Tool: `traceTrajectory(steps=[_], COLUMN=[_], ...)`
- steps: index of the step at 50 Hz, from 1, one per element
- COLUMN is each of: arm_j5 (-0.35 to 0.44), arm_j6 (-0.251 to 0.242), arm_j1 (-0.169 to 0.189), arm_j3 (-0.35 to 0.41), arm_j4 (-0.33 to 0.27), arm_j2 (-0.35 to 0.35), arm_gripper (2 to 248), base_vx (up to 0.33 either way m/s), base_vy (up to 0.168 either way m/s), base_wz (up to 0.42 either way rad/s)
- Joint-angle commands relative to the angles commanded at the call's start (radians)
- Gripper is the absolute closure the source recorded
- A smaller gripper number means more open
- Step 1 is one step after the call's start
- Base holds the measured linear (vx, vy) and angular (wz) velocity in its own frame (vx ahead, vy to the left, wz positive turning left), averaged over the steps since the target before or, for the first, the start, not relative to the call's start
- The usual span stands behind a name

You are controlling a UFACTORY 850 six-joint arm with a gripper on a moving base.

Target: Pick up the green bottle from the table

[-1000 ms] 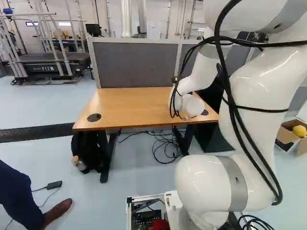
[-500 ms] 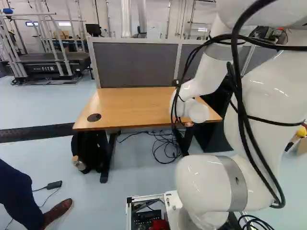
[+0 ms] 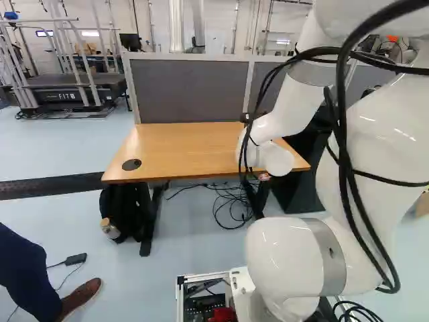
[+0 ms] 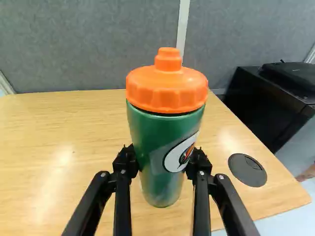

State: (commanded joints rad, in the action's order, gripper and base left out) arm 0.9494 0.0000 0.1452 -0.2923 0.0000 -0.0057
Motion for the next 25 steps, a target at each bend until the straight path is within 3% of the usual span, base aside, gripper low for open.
traceTrajectory(steps=[25], arm_j5=[-0.026], arm_j6=[0.0], arm_j1=[-0.049], arm_j3=[0.069], arm_j4=[0.0], arm_j2=[0.096], arm_gripper=[137], base_vx=[0.0], base_vy=[0.0], base_wz=[0.0])
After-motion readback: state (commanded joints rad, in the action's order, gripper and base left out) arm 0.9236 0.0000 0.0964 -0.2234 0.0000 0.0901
